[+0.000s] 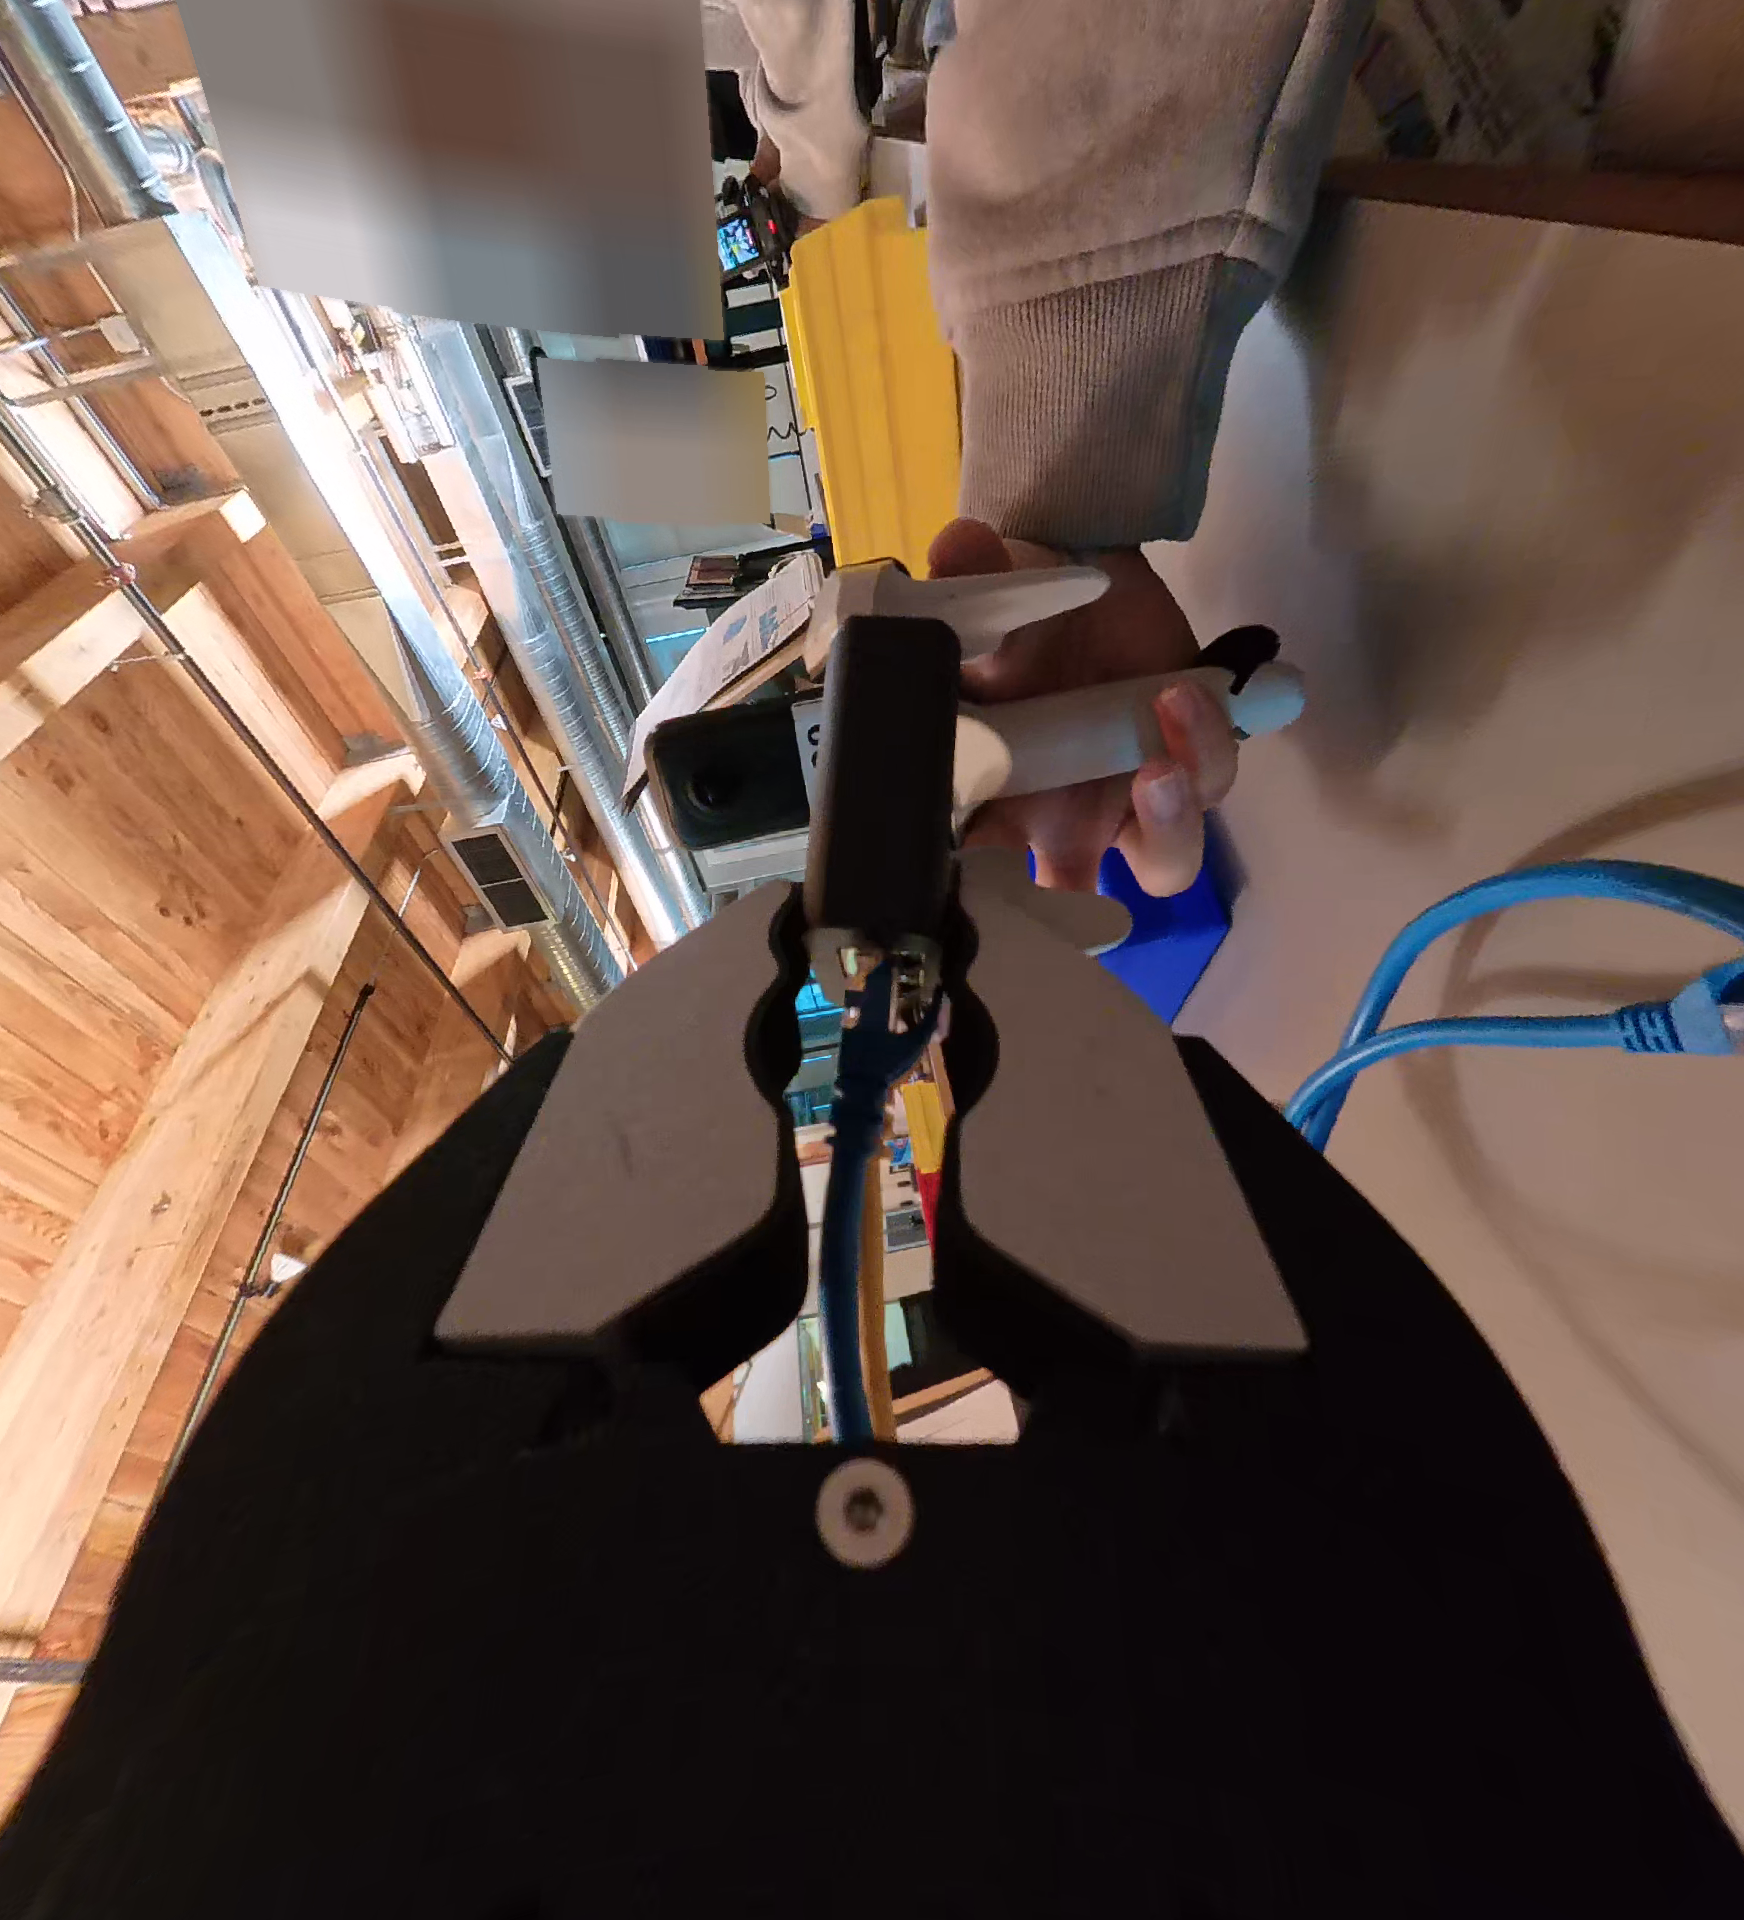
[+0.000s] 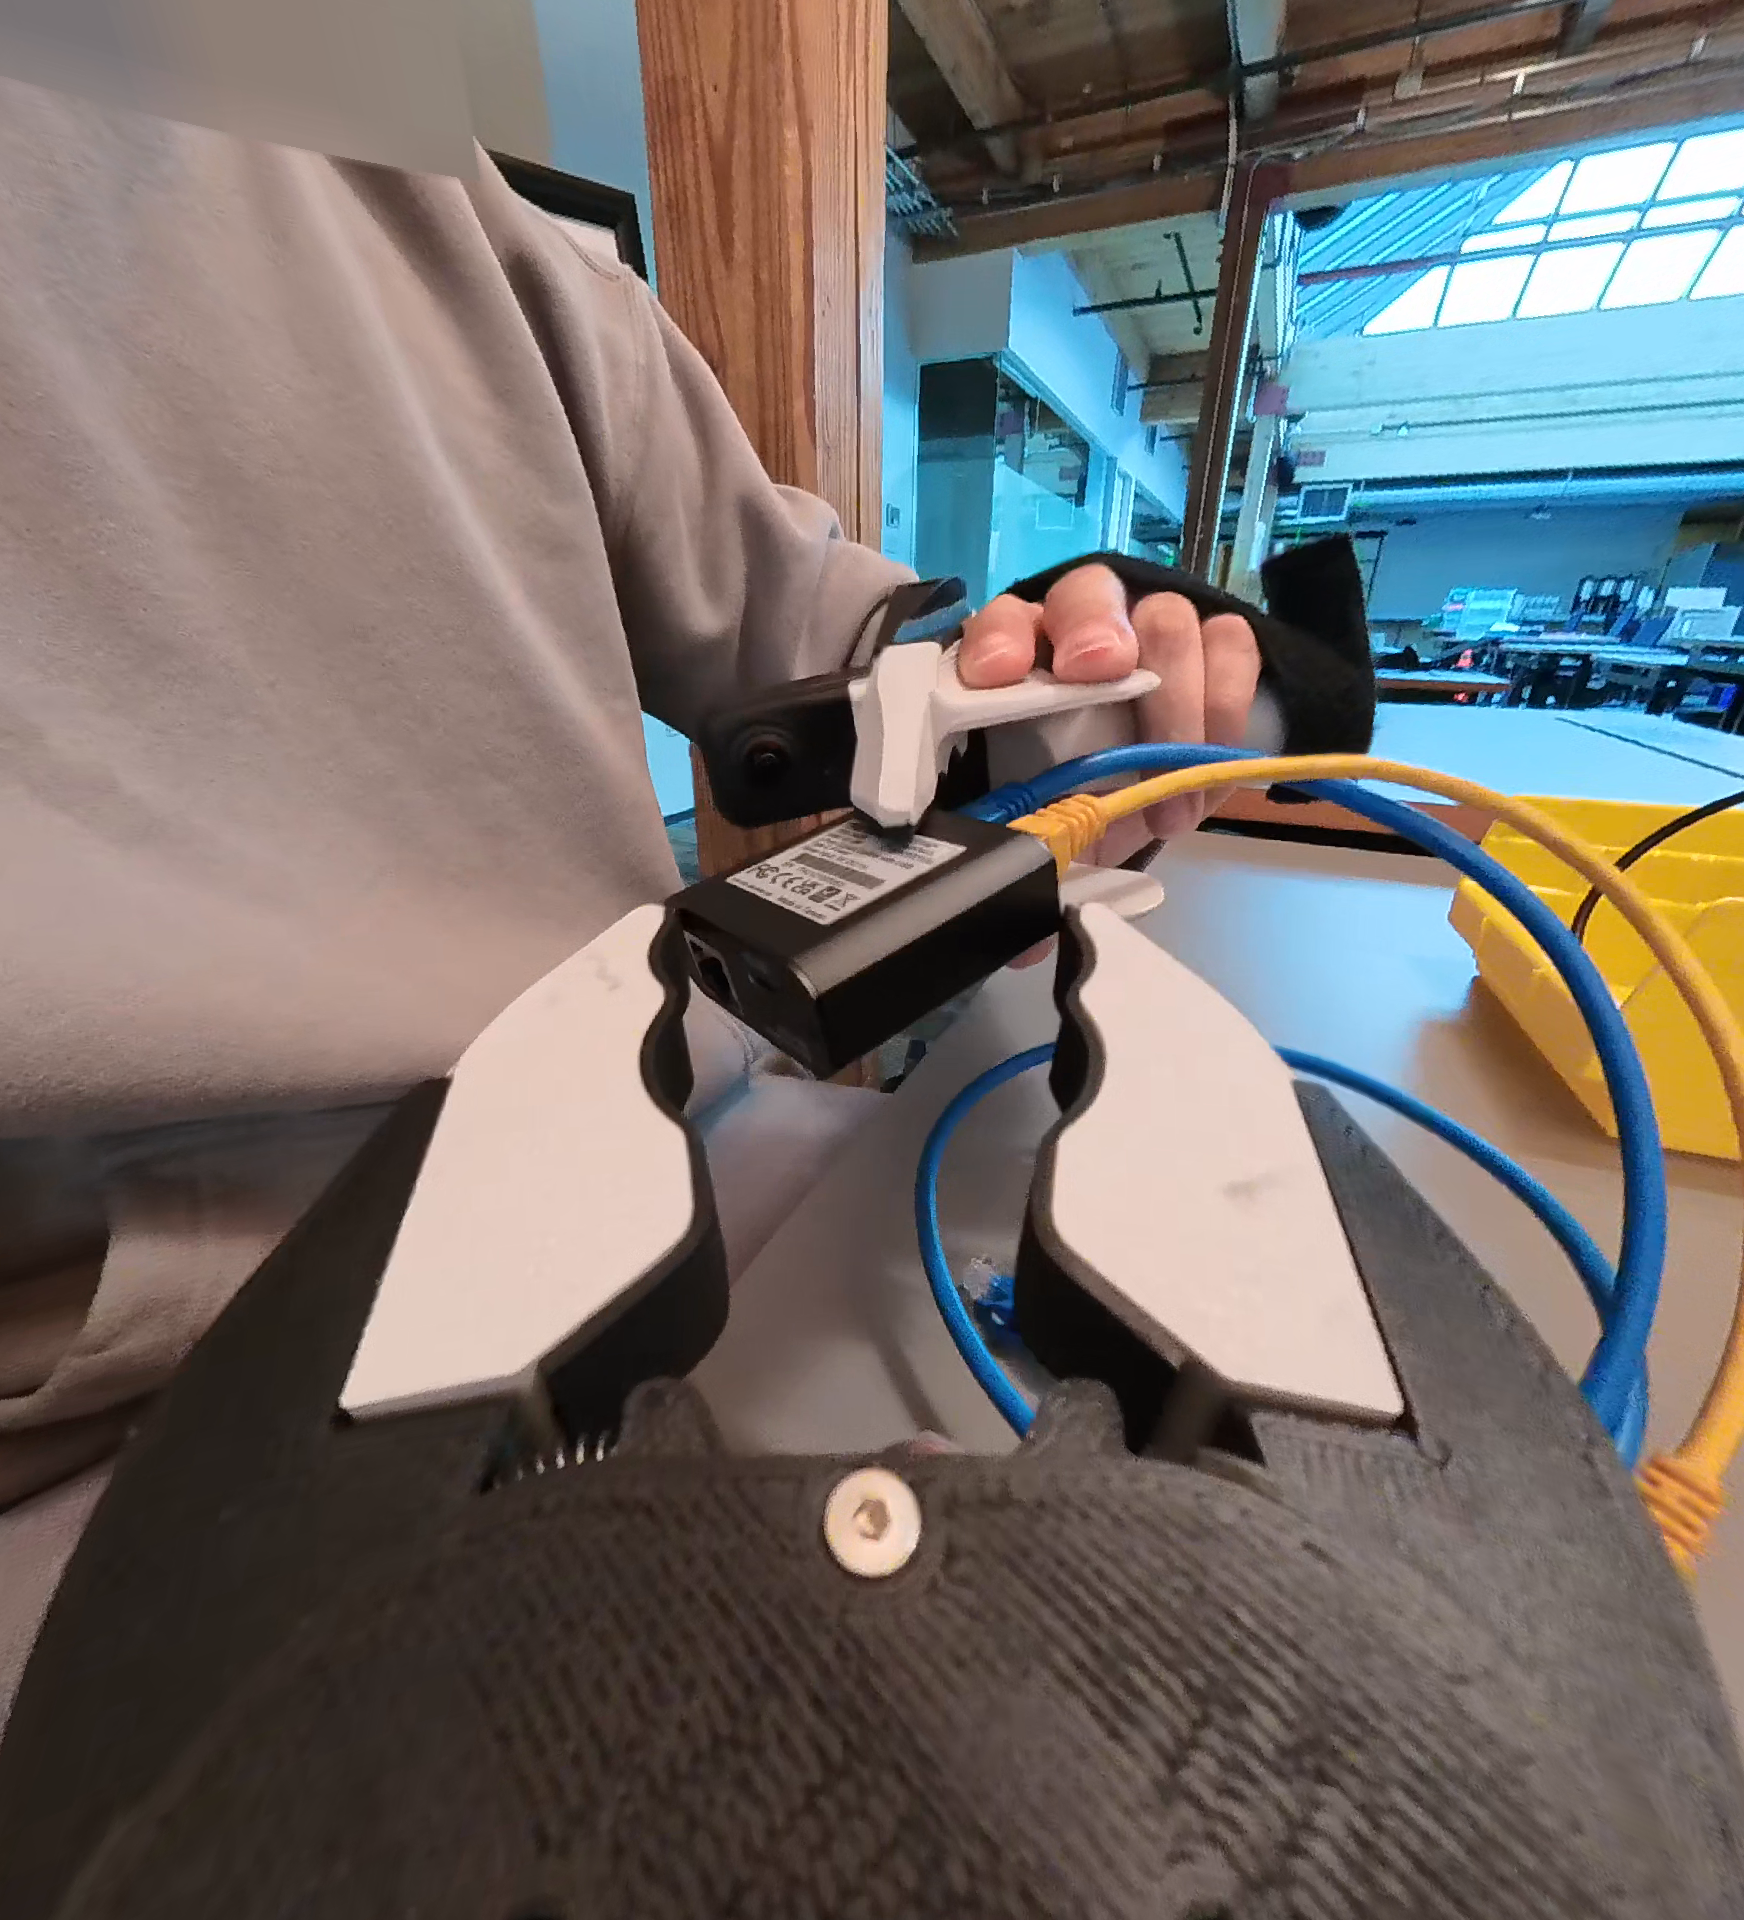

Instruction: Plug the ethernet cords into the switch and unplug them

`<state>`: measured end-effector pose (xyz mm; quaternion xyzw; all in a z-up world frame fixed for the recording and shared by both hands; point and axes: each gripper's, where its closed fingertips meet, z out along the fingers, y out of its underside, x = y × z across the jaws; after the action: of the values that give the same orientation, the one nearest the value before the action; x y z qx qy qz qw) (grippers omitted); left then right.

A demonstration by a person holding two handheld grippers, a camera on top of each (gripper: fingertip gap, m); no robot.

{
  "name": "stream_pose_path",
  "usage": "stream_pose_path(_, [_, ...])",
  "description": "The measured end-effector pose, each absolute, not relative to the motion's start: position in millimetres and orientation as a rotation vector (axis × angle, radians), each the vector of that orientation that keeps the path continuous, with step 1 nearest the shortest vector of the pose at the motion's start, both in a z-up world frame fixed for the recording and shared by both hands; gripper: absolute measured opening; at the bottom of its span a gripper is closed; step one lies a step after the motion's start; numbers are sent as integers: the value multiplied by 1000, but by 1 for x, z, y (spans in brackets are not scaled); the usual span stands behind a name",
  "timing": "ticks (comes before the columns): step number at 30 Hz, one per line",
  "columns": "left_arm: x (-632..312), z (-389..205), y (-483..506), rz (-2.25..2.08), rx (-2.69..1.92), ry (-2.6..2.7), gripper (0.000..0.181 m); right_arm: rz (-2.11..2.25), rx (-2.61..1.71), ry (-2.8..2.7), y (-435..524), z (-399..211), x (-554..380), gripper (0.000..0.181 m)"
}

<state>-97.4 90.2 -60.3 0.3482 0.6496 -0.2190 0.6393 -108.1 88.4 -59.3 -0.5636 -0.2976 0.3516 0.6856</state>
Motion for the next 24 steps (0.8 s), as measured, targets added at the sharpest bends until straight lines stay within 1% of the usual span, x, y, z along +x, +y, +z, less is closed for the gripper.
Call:
stream_pose_path(5, [-102, -62, 88, -525, 813, 1502, 23, 812, -1230, -671, 85, -53, -112, 66])
stream_pose_path(14, [-105, -68, 84, -553, 850, 1515, 23, 829, -1287, -707, 84, -61, -119, 68])
stream_pose_path(19, [-108, -59, 81, -614, 814, 1518, 23, 930, -1230, -707, 72, -52, -121, 71])
stream_pose_path(21, [-107, -56, 82, -636, 791, 1519, 23, 947, -1226, -697, 71, -49, -121, 77])
stream_pose_path(24, [-103, -56, 87, -639, 756, 1531, 23, 857, -1276, -696, 80, -52, -119, 76])
